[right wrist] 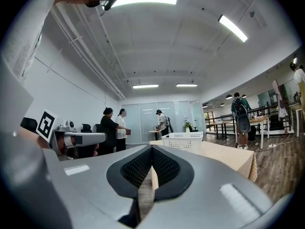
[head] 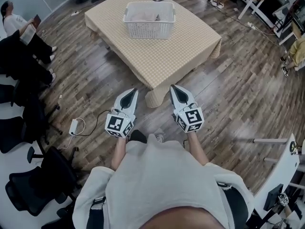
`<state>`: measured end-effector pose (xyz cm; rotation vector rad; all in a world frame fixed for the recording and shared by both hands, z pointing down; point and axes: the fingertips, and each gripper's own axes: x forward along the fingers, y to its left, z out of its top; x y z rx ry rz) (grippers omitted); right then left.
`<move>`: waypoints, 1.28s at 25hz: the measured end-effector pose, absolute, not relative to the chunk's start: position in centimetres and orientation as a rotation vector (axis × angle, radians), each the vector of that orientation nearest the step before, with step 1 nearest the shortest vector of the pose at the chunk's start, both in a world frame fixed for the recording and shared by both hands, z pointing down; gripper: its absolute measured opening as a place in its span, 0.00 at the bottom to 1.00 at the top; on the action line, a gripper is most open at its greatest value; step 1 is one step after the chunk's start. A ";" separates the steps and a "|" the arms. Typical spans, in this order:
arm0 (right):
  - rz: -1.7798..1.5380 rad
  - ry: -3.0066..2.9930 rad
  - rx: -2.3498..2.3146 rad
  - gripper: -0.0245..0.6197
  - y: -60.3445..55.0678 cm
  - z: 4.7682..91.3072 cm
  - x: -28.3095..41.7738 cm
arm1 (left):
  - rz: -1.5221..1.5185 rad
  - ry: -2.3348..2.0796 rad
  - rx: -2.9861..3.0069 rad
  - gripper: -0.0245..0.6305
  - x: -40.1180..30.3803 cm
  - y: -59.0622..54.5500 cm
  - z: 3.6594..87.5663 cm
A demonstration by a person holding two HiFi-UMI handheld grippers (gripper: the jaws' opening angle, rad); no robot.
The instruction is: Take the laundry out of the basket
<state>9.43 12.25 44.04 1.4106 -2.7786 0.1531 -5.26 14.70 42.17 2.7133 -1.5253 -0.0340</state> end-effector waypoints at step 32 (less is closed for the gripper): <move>0.144 -2.685 1.470 0.04 -16.8 45.0 2.4 | -0.095 -1.343 2.771 0.05 -10.3 -16.6 43.1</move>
